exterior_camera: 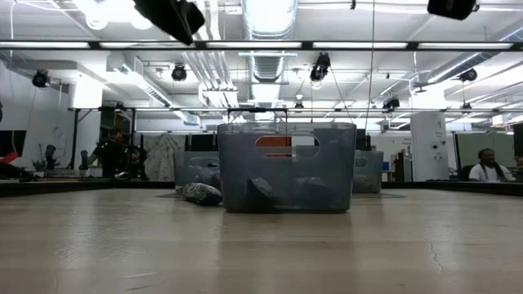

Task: Pick and place Granola Bars by type
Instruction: Put the red granola bar into the left black bin

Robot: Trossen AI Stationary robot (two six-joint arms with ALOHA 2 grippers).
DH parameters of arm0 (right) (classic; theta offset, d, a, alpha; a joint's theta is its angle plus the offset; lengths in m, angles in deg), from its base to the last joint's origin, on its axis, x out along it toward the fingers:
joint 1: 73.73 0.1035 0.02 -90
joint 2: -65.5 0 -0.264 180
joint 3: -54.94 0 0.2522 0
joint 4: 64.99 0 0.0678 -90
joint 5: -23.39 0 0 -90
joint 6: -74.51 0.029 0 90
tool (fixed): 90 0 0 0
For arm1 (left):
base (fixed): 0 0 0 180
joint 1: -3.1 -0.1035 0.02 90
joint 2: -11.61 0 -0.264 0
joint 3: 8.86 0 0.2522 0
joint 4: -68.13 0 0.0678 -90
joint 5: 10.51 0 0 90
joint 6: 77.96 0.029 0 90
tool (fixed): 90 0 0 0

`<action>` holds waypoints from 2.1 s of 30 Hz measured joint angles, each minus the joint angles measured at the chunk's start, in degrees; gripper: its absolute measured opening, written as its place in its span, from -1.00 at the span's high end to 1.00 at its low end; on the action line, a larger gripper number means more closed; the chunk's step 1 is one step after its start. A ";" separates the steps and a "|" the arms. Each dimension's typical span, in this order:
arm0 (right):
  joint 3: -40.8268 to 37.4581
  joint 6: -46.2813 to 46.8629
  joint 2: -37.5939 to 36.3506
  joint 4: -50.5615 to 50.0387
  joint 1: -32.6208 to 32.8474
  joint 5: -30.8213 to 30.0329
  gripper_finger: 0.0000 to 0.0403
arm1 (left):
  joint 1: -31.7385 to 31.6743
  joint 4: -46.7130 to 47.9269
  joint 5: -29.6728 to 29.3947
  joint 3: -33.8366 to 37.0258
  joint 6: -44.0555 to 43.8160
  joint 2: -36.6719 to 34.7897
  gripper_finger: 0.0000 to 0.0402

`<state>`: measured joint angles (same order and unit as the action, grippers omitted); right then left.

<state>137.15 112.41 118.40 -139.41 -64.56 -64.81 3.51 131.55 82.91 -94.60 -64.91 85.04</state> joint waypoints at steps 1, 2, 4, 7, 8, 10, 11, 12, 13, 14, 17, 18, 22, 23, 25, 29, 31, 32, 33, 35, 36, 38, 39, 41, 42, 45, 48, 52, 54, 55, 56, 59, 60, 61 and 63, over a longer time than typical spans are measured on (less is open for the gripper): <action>0.58 0.76 0.14 -0.20 0.89 0.00 0.96 | 0.00 -0.15 -0.17 0.00 -1.13 -1.05 1.00; 1.02 1.57 0.27 -0.70 1.94 0.09 0.96 | 0.02 -0.12 -0.90 0.00 -1.93 -2.01 1.00; 1.63 4.05 0.76 -1.80 4.47 0.24 0.96 | 0.04 -0.12 -2.09 0.02 -3.58 -3.41 1.00; 2.37 9.02 1.39 -3.44 9.38 0.23 0.96 | 0.04 0.08 -4.70 0.02 -5.26 -5.23 1.00; 2.59 10.65 1.54 -3.87 11.11 0.22 0.96 | 0.04 0.01 -5.23 0.02 -5.58 -5.59 1.00; 2.75 14.52 2.00 -4.89 14.61 0.20 0.96 | 0.02 0.11 -5.79 0.04 -5.76 -6.10 1.00; 2.79 16.64 2.30 -5.53 16.41 0.09 0.96 | 0.00 0.04 -6.02 0.04 -5.79 -6.21 1.00; 2.79 18.44 2.50 -5.75 18.26 -0.24 0.96 | 0.00 0.06 -6.16 0.04 -5.83 -6.25 1.00; 2.78 19.89 2.69 -5.94 20.00 -0.48 0.96 | 0.00 0.12 -6.16 0.06 -5.83 -6.25 1.00; 2.69 21.29 3.05 -6.17 21.83 -0.76 0.96 | 0.00 0.10 -6.19 0.09 -5.83 -6.24 1.00; 2.61 22.51 4.29 -6.41 27.25 -3.78 0.96 | 0.00 0.09 -6.21 0.11 -5.83 -5.83 1.00; 2.61 22.58 4.80 -6.46 29.02 -4.71 0.96 | 0.00 0.10 -6.30 0.13 -5.83 -5.58 1.00; 2.72 24.81 6.76 -7.75 34.10 -6.32 0.96 | 0.00 0.10 -6.38 0.43 -6.30 -4.98 1.00; 2.79 26.68 7.22 -8.82 35.12 -6.32 0.96 | 0.00 0.06 -6.40 0.60 -6.71 -4.98 1.00; 2.78 31.21 7.81 -11.45 37.12 -6.32 0.96 | 0.00 0.06 -6.38 0.95 -7.56 -4.99 1.00; 2.68 42.86 8.39 -16.60 40.26 -6.30 0.96 | 0.00 0.12 -6.36 1.07 -9.12 -4.98 1.00; 2.63 47.88 8.36 -17.88 41.33 -6.32 0.96 | 0.00 0.05 -6.36 1.07 -9.22 -4.98 1.00; 2.55 50.15 8.35 -18.62 41.84 -6.34 0.96 | 0.00 0.06 -6.36 1.07 -9.26 -4.98 1.00; 2.45 52.20 8.35 -19.41 42.29 -6.38 0.96 | 0.00 0.06 -6.36 1.07 -9.26 -4.98 1.00; 2.10 55.54 8.36 -20.63 43.11 -6.40 0.96 | 0.00 0.04 -6.36 1.07 -9.26 -4.98 1.00; 1.81 57.14 8.32 -20.93 43.41 -6.38 0.96 | 0.00 0.04 -6.35 1.07 -9.28 -4.98 1.00; 1.15 59.96 8.28 -21.84 43.90 -6.40 0.96 | 0.00 0.04 -6.34 1.07 -9.59 -4.98 1.00; 0.71 61.26 8.14 -21.80 44.23 -6.38 0.96 | 0.01 0.04 -6.34 1.07 -9.86 -4.98 1.00; -0.34 63.64 7.69 -21.44 44.77 -6.50 0.96 | 0.02 0.04 -6.34 1.07 -10.34 -4.98 1.00; -1.00 64.52 7.49 -21.38 45.03 -6.49 0.96 | 0.02 0.04 -6.32 1.07 -10.44 -4.98 1.00; -3.64 67.56 6.93 -21.03 45.77 -6.43 0.96 | 0.01 0.03 -6.32 1.07 -10.57 -4.98 1.00; -6.98 71.75 5.48 -19.86 46.11 -6.42 0.96 | 0.02 0.04 -6.31 1.07 -10.57 -4.98 1.00; -11.71 76.03 3.40 -16.71 46.12 -6.36 0.96 | 0.02 0.04 -6.29 1.07 -10.57 -4.98 1.00; -13.95 77.18 2.53 -15.21 46.11 -6.29 0.95 | 0.02 0.04 -6.29 1.07 -10.57 -4.98 1.00; -14.96 77.62 2.18 -14.30 46.12 -6.13 0.93 | 0.02 0.04 -6.29 1.07 -10.57 -4.98 1.00; -15.87 77.91 1.83 -13.58 46.11 -5.97 0.91 | 0.02 0.04 -6.29 1.07 -10.57 -4.98 1.00; -17.67 78.05 1.35 -12.26 46.10 -5.81 0.78 | 0.02 0.04 -6.29 1.07 -10.72 -4.98 1.00; -18.21 77.87 1.30 -11.73 46.10 -5.78 0.72 | 0.02 0.04 -6.27 1.07 -10.98 -4.98 1.00; -18.71 77.57 1.29 -11.48 46.10 -5.76 0.65 | 0.02 0.04 -6.25 1.07 -11.22 -4.98 1.00; -19.71 76.74 1.25 -10.69 46.10 -5.52 0.49 | 0.02 0.06 -6.14 1.07 -11.53 -4.98 1.00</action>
<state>117.45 189.15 119.65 -150.11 -18.47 -70.33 3.53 131.61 76.77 -93.53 -76.44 80.06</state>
